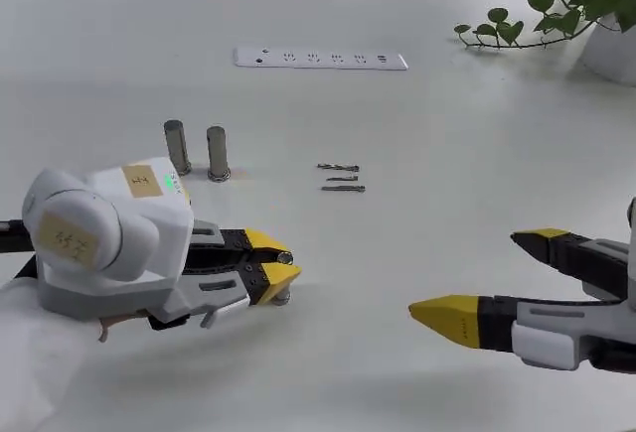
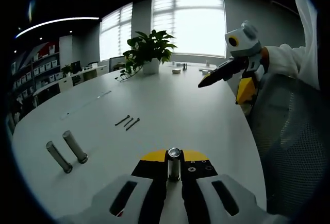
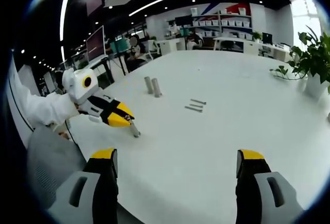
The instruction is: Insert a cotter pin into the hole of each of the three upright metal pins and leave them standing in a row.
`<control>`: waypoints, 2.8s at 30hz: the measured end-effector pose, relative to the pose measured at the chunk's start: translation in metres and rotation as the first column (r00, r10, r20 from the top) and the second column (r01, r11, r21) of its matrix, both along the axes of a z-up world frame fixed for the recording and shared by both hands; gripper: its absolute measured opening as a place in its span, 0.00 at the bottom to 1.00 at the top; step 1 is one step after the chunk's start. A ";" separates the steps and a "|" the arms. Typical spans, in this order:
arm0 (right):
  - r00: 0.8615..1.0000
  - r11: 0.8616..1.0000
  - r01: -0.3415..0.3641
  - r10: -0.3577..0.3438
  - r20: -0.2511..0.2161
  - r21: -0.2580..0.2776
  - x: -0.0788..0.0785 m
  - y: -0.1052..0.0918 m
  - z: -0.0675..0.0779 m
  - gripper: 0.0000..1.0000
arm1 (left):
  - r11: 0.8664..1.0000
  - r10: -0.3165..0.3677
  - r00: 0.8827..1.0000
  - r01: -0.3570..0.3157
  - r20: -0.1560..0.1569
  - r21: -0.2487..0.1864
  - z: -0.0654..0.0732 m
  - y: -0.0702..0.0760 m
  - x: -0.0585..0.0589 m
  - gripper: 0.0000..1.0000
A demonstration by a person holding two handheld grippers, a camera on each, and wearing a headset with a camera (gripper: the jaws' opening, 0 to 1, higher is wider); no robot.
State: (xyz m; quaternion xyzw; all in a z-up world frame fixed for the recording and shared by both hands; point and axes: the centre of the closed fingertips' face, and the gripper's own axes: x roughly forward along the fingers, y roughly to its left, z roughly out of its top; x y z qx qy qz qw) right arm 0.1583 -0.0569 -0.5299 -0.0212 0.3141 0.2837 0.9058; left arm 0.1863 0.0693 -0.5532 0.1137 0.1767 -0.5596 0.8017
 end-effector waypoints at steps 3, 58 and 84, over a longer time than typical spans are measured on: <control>1.000 1.000 0.001 -0.001 -0.001 -0.002 0.000 0.000 0.000 0.94 | 1.000 0.005 1.000 -0.005 -0.005 -0.010 0.000 0.000 0.000 0.06; 0.994 0.985 -0.112 0.112 -0.002 -0.128 0.008 -0.007 0.002 0.91 | 0.981 0.162 0.970 -0.178 -0.184 -0.078 0.005 0.055 -0.045 0.99; 0.892 0.811 -0.426 0.451 -0.035 -0.400 0.102 0.020 0.018 0.58 | 0.940 0.315 0.932 -0.332 -0.177 -0.075 0.015 0.096 -0.048 0.99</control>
